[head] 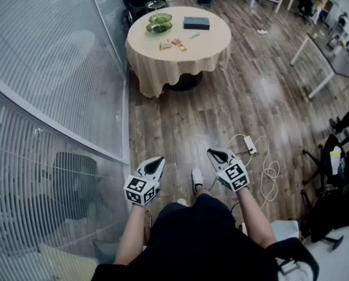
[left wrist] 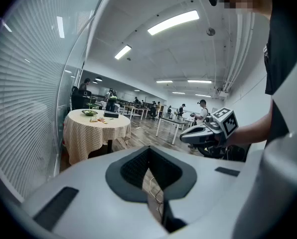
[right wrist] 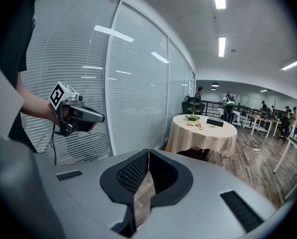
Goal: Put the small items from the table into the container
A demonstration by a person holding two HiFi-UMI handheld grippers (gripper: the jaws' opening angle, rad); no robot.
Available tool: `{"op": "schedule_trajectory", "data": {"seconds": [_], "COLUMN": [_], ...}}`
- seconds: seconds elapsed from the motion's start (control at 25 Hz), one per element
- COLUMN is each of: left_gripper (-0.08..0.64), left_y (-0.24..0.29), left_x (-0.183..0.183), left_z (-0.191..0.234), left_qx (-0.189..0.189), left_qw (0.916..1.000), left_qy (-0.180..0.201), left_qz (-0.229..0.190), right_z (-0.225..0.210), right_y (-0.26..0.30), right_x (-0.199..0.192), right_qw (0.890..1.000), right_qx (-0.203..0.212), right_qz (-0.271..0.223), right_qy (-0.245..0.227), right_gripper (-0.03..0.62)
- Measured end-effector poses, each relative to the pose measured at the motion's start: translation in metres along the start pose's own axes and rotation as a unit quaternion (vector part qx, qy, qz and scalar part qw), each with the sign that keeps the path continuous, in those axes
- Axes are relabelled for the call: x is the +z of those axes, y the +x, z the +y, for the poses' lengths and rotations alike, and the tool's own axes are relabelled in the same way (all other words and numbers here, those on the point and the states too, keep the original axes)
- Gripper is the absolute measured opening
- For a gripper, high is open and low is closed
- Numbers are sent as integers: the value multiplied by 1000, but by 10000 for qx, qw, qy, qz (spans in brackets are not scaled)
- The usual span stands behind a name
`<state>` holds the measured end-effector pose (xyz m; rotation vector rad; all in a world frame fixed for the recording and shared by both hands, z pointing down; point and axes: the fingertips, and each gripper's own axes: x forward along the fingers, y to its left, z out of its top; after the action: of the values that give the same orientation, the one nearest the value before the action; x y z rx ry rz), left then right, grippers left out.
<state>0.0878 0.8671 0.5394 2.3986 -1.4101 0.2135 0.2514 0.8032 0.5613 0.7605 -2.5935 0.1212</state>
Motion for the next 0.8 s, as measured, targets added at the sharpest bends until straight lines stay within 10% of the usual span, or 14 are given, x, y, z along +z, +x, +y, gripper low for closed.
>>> {"op": "schedule_trajectory", "data": {"seconds": [0.8], "left_gripper": [2], "left_y": [6], "left_x": [6], "left_z": [7], "left_qx": [-33], "left_qw": [10000], "left_qy": [62], "left_qz": [-4], "right_z": [1], "right_y": [10], "right_x": [3], "right_qw": [9999], "right_qx": [84], "right_qz": [2], "right_qy": [-104], "right_gripper": [29]}}
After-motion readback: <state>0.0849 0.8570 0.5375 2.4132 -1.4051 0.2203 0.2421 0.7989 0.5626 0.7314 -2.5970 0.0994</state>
